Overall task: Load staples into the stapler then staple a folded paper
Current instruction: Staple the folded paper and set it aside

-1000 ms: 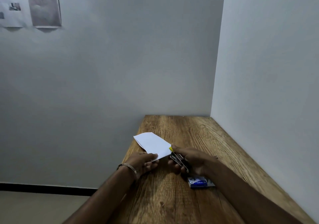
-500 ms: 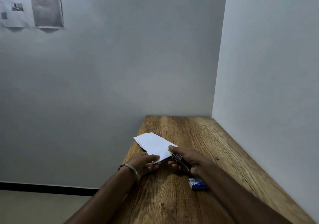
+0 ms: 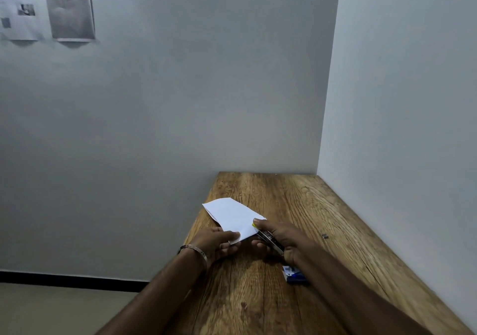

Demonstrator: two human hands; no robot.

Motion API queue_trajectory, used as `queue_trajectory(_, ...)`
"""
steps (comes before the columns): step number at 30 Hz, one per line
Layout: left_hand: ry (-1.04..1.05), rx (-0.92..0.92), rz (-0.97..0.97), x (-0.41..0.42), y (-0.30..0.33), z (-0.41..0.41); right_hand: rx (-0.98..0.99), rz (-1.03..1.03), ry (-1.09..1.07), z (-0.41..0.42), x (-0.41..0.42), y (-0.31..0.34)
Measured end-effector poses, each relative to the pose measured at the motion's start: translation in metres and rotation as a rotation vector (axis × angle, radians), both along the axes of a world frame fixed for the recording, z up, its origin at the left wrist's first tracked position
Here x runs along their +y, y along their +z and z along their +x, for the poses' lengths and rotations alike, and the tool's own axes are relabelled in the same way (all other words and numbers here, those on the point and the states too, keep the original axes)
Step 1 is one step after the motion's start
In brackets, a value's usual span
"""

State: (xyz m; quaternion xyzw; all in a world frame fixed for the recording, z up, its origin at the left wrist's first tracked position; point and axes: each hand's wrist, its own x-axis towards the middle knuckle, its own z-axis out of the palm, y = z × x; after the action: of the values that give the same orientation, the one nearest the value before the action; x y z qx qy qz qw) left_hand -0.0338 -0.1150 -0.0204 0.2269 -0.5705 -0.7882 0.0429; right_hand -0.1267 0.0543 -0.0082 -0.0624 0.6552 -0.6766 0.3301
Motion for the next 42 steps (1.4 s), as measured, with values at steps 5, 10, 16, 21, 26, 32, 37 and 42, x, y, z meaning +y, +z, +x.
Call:
queue_trajectory(5,0.010,0.006,0.019,-0.001,-0.001,-0.001,-0.034,-0.071,0.045,0.000,0.003,0.000)
queue_trajectory(10,0.011,0.021,0.024,-0.003,-0.003,-0.002,-0.111,-0.166,0.139,0.001,0.013,0.002)
queue_trajectory(16,0.009,0.001,0.027,-0.003,-0.002,-0.003,-0.103,-0.143,0.192,-0.006,0.023,0.007)
queue_trajectory(21,0.010,0.011,0.026,-0.003,-0.002,-0.002,0.009,-0.025,0.242,-0.020,0.044,0.012)
queue_trajectory(26,0.009,0.013,0.024,-0.003,-0.001,-0.002,0.245,0.075,0.248,-0.037,0.070,0.027)
queue_trajectory(32,0.009,0.003,0.013,-0.002,-0.001,0.000,0.801,0.383,0.122,-0.036,0.092,0.020)
queue_trajectory(37,0.007,-0.008,0.002,-0.002,0.001,0.000,1.024,0.546,0.044,-0.033,0.097,0.007)
queue_trajectory(42,0.007,-0.005,0.000,-0.001,0.003,0.003,1.061,0.654,0.044,-0.031,0.095,-0.002)
